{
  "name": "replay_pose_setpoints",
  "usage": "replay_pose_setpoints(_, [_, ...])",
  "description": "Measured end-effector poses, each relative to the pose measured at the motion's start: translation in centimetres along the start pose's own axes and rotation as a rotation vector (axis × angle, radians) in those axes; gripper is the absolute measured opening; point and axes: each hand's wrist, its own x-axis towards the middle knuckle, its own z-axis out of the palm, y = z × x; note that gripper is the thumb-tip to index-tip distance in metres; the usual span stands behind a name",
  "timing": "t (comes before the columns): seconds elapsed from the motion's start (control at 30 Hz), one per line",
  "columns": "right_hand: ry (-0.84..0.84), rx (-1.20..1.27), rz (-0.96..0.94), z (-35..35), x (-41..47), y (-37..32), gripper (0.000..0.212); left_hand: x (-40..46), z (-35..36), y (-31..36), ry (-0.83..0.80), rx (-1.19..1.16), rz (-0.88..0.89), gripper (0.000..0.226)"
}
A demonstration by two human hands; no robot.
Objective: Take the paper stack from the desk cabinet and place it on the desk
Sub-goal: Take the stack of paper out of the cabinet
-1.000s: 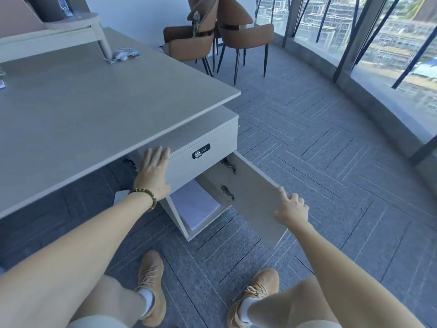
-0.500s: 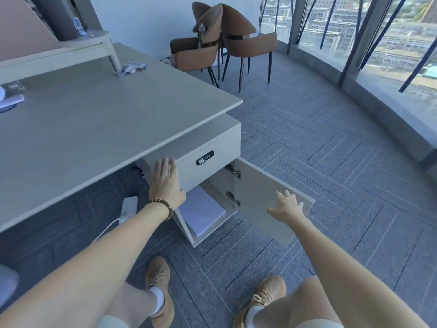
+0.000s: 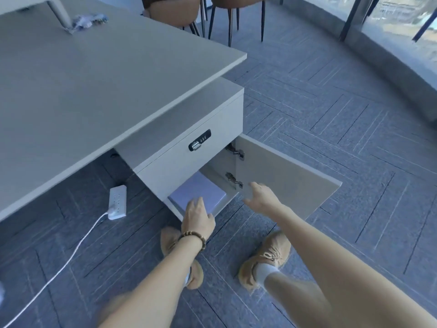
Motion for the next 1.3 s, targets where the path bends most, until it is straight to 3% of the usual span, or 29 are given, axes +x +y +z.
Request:
replay_pose_setpoints(0.43, [-0.163, 0.134, 0.024, 11.9, 19.9, 3.8, 0.057, 17.5, 14.9, -8.5, -0.097, -0.21, -0.413, 0.059])
replay_pose_setpoints(0.6, [-0.175, 0.164, 0.021, 16.9, 25.3, 4.3, 0.058, 20.9, 18.9, -11.0, -0.049, -0.305, -0.606, 0.066])
replay_pose_setpoints(0.77, [-0.137, 0.142, 0.028, 20.5, 29.4, 3.9, 0.049, 23.3, 21.8, -13.4, -0.022, -0.346, -0.737, 0.057])
replay_pose_setpoints(0.87, [-0.09, 0.141, 0.04, 22.3, 31.3, 3.8, 0.043, 24.7, 23.2, -16.0, 0.015, -0.301, -0.756, 0.065])
replay_pose_setpoints(1.0, [-0.05, 0.096, 0.026, 24.0, 32.5, 3.8, 0.056, 25.3, 23.1, -16.1, 0.108, -0.374, -0.759, 0.029])
replay_pose_setpoints(1.3, [-0.027, 0.086, 0.081, 23.9, 32.5, 4.7, 0.05, 23.6, 23.0, -13.0, 0.129, -0.538, -0.815, 0.04])
